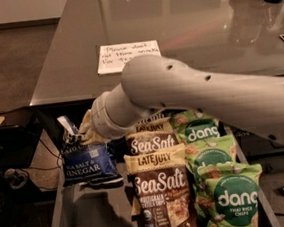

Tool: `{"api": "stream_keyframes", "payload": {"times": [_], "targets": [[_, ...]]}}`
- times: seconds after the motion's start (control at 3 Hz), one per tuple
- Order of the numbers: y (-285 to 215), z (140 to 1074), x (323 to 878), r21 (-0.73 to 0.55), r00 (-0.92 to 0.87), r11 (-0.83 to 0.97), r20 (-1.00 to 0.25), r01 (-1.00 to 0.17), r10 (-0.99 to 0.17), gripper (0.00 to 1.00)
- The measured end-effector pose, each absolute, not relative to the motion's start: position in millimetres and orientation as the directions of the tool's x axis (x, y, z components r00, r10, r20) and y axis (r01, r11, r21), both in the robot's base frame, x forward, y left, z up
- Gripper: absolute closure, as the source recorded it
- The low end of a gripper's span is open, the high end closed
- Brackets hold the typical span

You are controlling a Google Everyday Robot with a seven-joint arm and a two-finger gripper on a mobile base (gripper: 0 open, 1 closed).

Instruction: Pick blue chip bag from top drawer and place on counter

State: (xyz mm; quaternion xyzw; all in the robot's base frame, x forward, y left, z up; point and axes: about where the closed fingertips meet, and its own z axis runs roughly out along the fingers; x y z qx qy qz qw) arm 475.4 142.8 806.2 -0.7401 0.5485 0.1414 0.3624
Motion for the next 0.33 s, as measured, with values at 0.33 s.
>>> {"api": "stream_keyframes", "payload": {"times": [0.33], "targets": [[123.3,850.4,488.8,-0.378,0.374,-0.153,-0.626,-0.913,-0.685,1.0]]}}
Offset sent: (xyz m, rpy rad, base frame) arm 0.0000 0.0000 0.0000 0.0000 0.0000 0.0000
